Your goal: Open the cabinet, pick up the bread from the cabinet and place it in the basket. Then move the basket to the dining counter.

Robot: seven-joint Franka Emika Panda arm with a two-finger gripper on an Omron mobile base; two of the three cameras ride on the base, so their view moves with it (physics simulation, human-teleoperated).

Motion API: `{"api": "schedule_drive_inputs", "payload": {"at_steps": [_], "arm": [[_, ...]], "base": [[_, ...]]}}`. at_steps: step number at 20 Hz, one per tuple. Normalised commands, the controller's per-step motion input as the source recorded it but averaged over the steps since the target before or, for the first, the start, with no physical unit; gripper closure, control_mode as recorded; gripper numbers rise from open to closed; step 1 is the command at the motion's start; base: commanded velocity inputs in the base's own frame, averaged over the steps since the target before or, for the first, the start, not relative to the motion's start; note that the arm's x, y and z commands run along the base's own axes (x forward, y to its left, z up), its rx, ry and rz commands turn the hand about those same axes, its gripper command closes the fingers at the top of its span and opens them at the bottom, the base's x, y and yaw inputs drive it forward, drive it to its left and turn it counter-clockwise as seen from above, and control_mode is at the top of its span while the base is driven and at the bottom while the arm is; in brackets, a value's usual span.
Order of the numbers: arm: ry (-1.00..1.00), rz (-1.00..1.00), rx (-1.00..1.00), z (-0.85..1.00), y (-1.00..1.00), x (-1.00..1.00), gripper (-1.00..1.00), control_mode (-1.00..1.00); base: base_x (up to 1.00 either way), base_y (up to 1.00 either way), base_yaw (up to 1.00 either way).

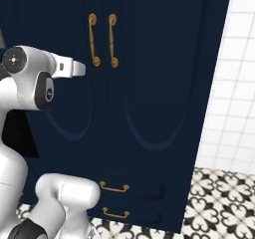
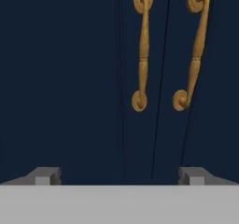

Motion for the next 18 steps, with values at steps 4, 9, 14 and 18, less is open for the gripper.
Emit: {"api": "schedule_drive_inputs", "payload": {"at_steps": [4, 9, 14, 18], "arm": [[0.00, 0.00, 0.00, 0.00, 0.00, 0.00, -1.00, 1.00], [0.00, 0.00, 0.00, 0.00, 0.00, 0.00, -1.00, 1.00], [0.00, 0.00, 0.00, 0.04, -0.16, 0.28, -1.00, -1.00], [-0.02, 0.00, 0.01, 0.58, -0.43, 0.79, -1.00, -1.00]], "base": [[-0.45, -0.26, 0.00], [-0.23, 0.00, 0.00], [0.19, 0.00, 0.00], [0.00, 0.00, 0.00]]}}
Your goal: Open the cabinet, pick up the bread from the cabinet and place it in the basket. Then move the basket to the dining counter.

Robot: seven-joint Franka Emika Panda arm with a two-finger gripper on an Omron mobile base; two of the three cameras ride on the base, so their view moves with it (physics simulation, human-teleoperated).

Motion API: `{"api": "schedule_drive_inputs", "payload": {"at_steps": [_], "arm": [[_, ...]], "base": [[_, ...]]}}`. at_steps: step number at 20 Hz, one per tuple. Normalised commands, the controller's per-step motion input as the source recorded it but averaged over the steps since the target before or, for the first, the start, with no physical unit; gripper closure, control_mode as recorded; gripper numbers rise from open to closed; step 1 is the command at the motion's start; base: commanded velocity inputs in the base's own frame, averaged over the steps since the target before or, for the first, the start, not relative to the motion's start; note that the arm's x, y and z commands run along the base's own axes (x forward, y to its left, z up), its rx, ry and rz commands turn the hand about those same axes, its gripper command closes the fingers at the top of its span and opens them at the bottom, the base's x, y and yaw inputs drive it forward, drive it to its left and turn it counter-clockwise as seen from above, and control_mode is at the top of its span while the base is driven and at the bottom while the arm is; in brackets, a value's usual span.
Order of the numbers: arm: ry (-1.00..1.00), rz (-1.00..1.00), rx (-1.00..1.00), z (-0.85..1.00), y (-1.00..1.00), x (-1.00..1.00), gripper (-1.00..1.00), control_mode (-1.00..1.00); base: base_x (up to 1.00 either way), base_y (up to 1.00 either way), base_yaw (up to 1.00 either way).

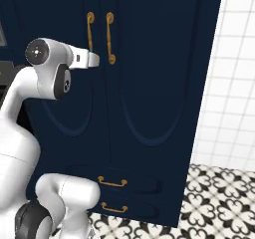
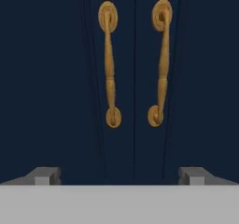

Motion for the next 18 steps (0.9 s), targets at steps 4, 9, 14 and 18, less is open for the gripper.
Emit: {"api": "schedule_drive_inputs", "payload": {"at_steps": [4, 9, 14, 18], "arm": [[0.00, 0.00, 0.00, 0.76, -0.29, 0.78, -1.00, -1.00], [0.01, 0.00, 0.00, 0.17, -0.38, 0.49, -1.00, -1.00], [0.00, 0.00, 0.00, -0.11, -0.25, 0.23, -1.00, -1.00], [0.00, 0.00, 0.00, -0.14, -0.04, 0.37, -1.00, -1.00]], "base": [[0.00, 0.00, 0.00], [0.00, 0.00, 0.00], [0.00, 0.00, 0.00], [0.00, 0.00, 0.00]]}}
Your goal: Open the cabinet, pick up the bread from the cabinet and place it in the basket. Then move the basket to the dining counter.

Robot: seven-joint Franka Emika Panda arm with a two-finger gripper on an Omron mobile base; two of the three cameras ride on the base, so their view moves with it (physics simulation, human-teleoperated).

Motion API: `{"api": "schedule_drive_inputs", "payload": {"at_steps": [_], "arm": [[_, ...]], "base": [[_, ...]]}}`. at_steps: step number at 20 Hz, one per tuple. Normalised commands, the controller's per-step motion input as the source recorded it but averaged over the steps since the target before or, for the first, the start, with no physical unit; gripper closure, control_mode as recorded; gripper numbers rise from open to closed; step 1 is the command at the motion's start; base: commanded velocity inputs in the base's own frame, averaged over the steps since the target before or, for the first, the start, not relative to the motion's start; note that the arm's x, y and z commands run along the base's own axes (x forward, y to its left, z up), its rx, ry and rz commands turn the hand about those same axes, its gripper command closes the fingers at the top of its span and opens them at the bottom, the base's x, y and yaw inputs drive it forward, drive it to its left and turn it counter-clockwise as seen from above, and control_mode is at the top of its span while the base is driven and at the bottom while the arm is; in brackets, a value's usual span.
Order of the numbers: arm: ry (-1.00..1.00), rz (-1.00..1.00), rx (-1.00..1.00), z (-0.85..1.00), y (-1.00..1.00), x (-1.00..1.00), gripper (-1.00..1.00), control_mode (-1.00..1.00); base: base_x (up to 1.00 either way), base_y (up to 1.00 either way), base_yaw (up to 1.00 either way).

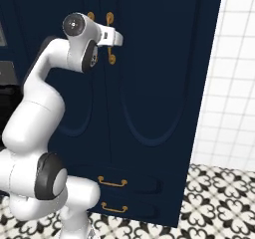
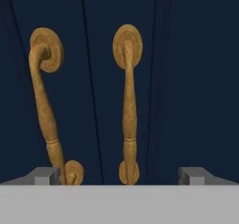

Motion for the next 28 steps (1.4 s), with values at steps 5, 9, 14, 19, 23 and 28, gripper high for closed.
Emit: {"api": "schedule_drive_inputs", "payload": {"at_steps": [5, 9, 14, 19, 23, 28], "arm": [[0.00, 0.00, 0.00, -0.15, 0.00, 0.22, -1.00, -1.00], [0.00, 0.00, 0.00, -0.15, 0.00, 0.42, -1.00, -1.00], [0.00, 0.00, -0.01, -0.06, 0.00, 0.48, -1.00, -1.00], [0.00, 0.00, -0.01, -0.13, -0.03, 0.67, -1.00, -1.00], [0.00, 0.00, 0.00, -0.13, -0.08, 0.71, -1.00, -1.00], [0.03, 0.00, -0.01, -0.33, -0.03, 0.90, 1.00, -1.00]], "base": [[0.00, 0.00, 0.00], [0.00, 0.00, 0.00], [0.00, 0.00, 0.00], [0.00, 0.00, 0.00], [0.00, 0.00, 0.00], [0.00, 0.00, 0.00]]}}
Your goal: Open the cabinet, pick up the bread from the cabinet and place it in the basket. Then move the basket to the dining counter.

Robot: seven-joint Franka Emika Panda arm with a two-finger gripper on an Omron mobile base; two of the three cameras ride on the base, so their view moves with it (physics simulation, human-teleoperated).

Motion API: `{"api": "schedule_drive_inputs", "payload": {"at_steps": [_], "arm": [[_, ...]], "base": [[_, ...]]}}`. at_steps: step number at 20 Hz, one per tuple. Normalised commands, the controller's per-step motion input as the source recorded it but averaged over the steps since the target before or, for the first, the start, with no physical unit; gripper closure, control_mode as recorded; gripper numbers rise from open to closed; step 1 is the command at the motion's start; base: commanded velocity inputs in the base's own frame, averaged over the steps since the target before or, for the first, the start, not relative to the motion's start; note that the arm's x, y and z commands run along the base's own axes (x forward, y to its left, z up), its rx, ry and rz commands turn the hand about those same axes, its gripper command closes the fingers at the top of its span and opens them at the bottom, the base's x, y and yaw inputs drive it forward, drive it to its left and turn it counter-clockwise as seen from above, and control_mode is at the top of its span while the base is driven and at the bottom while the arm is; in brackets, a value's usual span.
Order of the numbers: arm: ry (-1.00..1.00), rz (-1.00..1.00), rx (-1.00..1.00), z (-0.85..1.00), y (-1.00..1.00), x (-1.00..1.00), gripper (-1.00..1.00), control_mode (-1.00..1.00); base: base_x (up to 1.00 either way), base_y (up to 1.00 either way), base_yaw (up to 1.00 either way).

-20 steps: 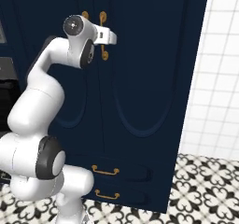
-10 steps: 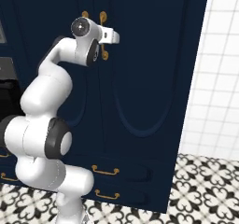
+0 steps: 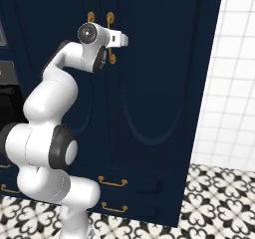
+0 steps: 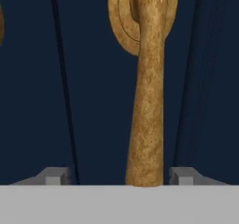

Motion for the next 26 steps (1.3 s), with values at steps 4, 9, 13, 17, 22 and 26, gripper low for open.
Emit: {"api": "schedule_drive_inputs", "payload": {"at_steps": [4, 9, 13, 17, 22, 26], "arm": [[0.14, -0.04, -0.06, -0.48, -0.78, 0.65, 1.00, -1.00], [0.06, -0.13, -0.03, -0.37, -1.00, 0.02, 1.00, -1.00], [-0.17, -0.03, 0.02, -0.50, -1.00, -0.38, 1.00, -1.00], [-0.26, 0.00, 0.01, -0.52, -1.00, -0.51, 1.00, -1.00], [-0.02, 0.00, 0.00, -0.03, -1.00, -0.56, 1.00, -1.00], [0.02, -0.01, 0.00, 0.00, -1.00, -0.57, 1.00, -1.00]], "base": [[0.00, 0.00, 0.00], [0.00, 0.00, 0.00], [0.00, 0.00, 0.00], [0.00, 0.00, 0.00], [0.00, 0.00, 0.00], [0.00, 0.00, 0.00]]}}
